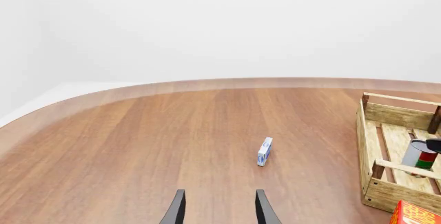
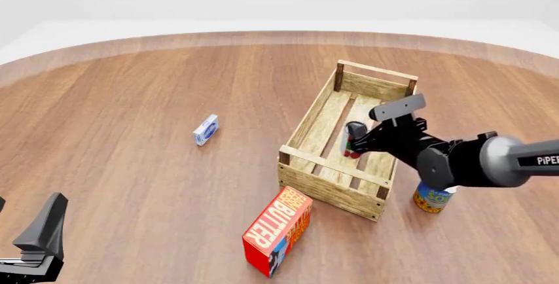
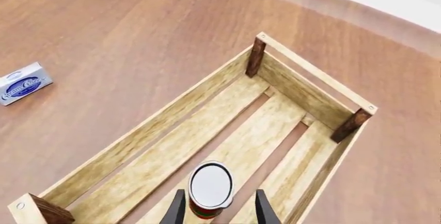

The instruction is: Pick up the tomato sauce, and put it in the wooden tray.

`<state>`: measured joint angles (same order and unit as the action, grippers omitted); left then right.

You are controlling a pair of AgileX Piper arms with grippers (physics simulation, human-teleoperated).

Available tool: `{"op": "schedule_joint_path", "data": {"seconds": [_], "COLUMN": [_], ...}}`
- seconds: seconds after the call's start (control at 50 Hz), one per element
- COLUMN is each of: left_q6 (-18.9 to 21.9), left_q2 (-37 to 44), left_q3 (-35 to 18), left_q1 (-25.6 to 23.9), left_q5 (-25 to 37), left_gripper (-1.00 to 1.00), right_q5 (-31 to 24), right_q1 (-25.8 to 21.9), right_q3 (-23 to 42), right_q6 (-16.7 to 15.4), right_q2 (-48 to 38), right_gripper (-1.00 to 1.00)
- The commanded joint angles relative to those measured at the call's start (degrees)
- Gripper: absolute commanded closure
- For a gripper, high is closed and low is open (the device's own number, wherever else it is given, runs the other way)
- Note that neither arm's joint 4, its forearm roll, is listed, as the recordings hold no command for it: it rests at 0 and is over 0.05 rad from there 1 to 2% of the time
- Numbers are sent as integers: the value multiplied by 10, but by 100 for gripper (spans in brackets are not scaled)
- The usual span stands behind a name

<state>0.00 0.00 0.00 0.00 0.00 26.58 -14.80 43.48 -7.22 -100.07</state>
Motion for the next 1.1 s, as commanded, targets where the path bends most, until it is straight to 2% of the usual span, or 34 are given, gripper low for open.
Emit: {"op": "schedule_joint_path", "data": {"seconds": [0.02, 0.72, 1.1], "left_q6": [0, 0, 0], "left_q2": [0, 0, 0], "left_q3": [0, 0, 0], "left_q1": [0, 0, 0], "left_q5": [0, 0, 0], "left_gripper": [-100, -100, -100], "right_q5": [-7, -38, -72], "right_q1": [3, 5, 0], "right_q3": [-2, -55, -79], "right_q6": [-3, 5, 8], "right_q2": [11, 109, 174], "right_gripper": [-100, -100, -100]}}
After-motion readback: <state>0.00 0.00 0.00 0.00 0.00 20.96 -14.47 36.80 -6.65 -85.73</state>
